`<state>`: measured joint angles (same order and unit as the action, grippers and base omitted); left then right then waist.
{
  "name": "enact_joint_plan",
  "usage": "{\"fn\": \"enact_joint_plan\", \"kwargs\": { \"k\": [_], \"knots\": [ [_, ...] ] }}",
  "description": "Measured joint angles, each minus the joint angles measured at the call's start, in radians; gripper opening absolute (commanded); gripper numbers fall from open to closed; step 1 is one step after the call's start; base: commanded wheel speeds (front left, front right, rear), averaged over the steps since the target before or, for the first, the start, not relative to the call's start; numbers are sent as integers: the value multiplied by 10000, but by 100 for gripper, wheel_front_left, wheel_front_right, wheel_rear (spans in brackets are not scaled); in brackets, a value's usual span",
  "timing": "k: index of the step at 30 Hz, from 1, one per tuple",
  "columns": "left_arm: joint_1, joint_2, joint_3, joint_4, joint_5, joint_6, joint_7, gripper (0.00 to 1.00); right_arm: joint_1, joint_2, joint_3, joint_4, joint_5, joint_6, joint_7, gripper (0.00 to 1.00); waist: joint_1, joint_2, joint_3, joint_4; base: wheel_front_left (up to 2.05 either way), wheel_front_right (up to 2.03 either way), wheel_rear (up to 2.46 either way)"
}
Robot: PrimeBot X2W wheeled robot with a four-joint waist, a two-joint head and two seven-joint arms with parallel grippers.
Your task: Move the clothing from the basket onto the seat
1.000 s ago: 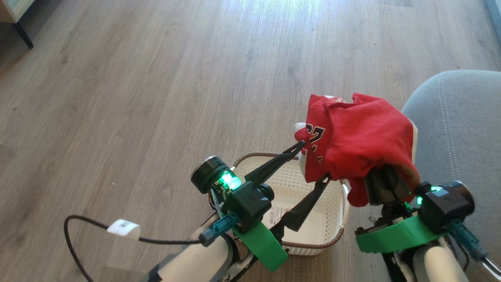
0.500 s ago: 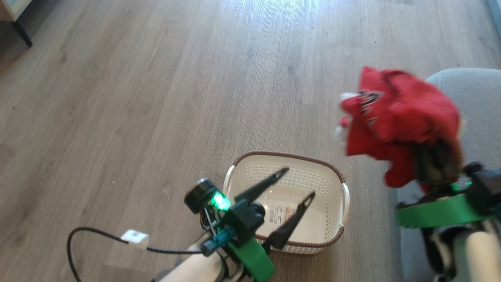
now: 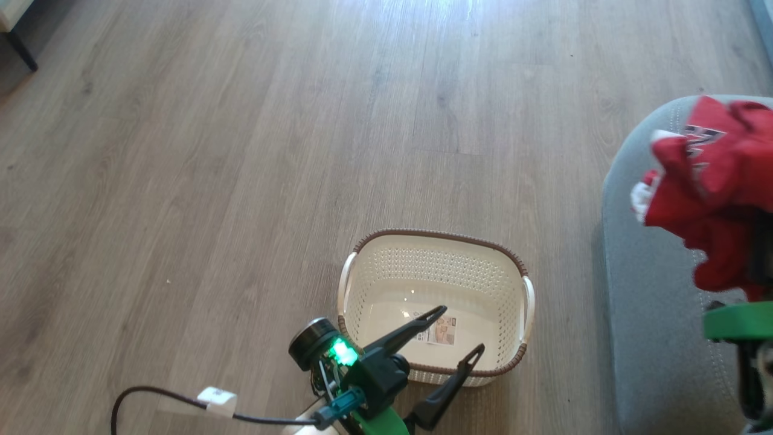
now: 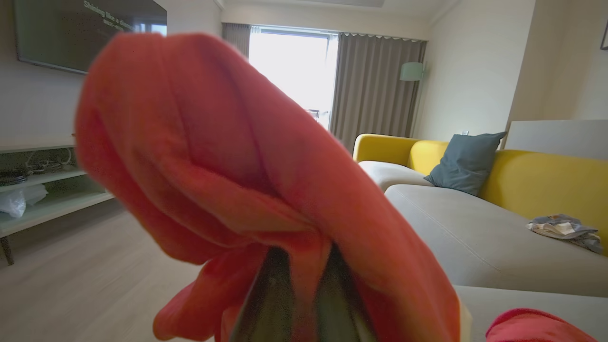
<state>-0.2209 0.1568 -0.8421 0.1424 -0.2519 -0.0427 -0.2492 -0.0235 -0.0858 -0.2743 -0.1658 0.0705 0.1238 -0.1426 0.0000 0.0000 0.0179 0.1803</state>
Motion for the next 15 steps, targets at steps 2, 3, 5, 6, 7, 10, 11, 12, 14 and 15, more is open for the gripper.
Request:
{"fn": "enact_joint_plan", "kwargs": {
  "k": [2,3,5,6,7,10,11,12,14,15],
  "knots": [
    [48,-13,38,-4,69,-69,0,100,36,13,-188,88,17,0,-54,0,0,0,6,-28,0,0,0],
    [94,-31,75,-13,102,-82,0,100,83,31,-380,176,44,0,-121,0,0,0,11,-62,0,0,0],
    [197,-92,140,-61,184,-171,0,100,172,98,-790,360,105,0,-180,0,0,0,25,-139,0,0,0],
    [227,-125,163,-69,232,-198,0,100,174,140,-1034,460,104,0,-249,0,0,0,34,-178,0,0,0],
    [243,-157,196,-77,272,-259,0,100,172,176,-1266,510,104,0,-267,0,0,0,43,-221,0,0,0],
    [265,-224,337,-136,399,-316,0,100,159,238,-1950,594,102,0,-353,0,0,0,79,-386,0,0,0],
    [294,-228,372,-163,430,-349,0,100,156,251,-2151,608,102,0,-355,0,0,0,96,-450,0,0,0],
    [339,-232,395,-186,435,-372,0,100,152,259,-2330,637,102,0,-372,0,0,0,116,-518,0,0,0],
    [421,-240,430,-230,520,-431,0,100,144,305,-2591,660,102,0,-382,0,0,0,163,-673,0,0,0],
    [438,-247,449,-251,552,-435,0,100,141,332,-2692,662,102,0,-384,0,0,0,189,-755,0,0,0]
  ]
}}
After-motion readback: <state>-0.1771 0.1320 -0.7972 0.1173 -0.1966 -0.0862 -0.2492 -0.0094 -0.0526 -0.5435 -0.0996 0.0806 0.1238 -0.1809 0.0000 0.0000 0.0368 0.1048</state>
